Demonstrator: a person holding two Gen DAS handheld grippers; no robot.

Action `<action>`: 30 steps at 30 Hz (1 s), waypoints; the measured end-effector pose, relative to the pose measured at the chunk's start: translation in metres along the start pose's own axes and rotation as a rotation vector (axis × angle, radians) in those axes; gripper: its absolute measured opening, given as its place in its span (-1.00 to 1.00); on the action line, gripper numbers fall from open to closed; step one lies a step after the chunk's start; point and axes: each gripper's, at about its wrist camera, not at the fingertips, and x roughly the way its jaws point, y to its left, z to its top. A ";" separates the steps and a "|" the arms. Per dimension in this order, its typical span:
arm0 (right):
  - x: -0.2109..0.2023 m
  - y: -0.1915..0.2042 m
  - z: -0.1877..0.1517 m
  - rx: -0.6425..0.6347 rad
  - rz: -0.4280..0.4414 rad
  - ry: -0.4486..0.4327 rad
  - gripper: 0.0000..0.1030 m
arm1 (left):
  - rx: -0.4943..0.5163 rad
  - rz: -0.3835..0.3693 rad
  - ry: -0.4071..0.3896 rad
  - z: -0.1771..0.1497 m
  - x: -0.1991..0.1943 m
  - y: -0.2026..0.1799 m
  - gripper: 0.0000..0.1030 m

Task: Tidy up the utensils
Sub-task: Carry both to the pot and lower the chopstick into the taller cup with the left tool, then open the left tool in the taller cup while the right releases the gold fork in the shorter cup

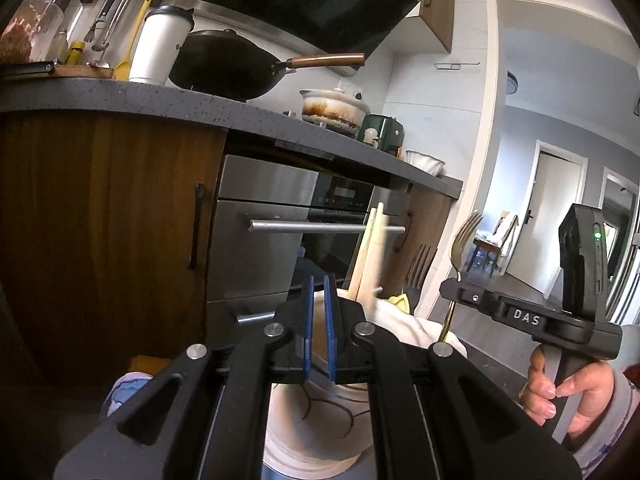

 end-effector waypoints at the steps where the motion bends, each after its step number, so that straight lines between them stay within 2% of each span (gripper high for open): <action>1: 0.002 0.001 0.000 -0.002 -0.002 0.002 -0.88 | 0.004 0.003 0.005 0.000 0.000 0.000 -0.90; 14: 0.013 0.004 0.003 -0.032 -0.019 0.012 -0.82 | 0.037 0.015 0.030 0.001 -0.008 -0.004 -0.87; 16: 0.009 0.004 0.003 -0.034 -0.010 0.007 -0.55 | 0.046 0.025 0.037 0.001 -0.009 -0.006 -0.85; 17: 0.008 0.004 0.003 -0.035 -0.011 0.004 -0.51 | 0.053 0.037 0.042 0.002 -0.008 -0.007 -0.80; 19: 0.002 0.004 0.004 -0.045 -0.017 -0.002 -0.48 | 0.068 0.069 0.048 0.004 -0.010 -0.009 -0.37; 20: -0.001 0.005 0.003 -0.052 -0.019 -0.007 -0.44 | 0.072 0.079 0.049 0.004 -0.012 -0.010 -0.28; 22: -0.009 0.006 0.002 -0.064 -0.022 -0.016 -0.19 | 0.085 0.091 0.050 0.006 -0.016 -0.012 -0.09; 23: -0.015 0.007 0.000 -0.068 -0.019 -0.024 -0.14 | 0.095 0.100 0.049 0.007 -0.018 -0.014 -0.07; 27: -0.038 0.010 -0.005 -0.082 -0.008 -0.060 0.40 | 0.122 0.123 0.048 0.011 -0.026 -0.020 0.16; 28: -0.045 0.011 -0.007 -0.092 -0.010 -0.070 0.57 | 0.127 0.124 0.050 0.011 -0.029 -0.022 0.27; 30: -0.057 0.016 -0.010 -0.113 -0.014 -0.090 0.77 | 0.137 0.130 0.050 0.012 -0.034 -0.025 0.44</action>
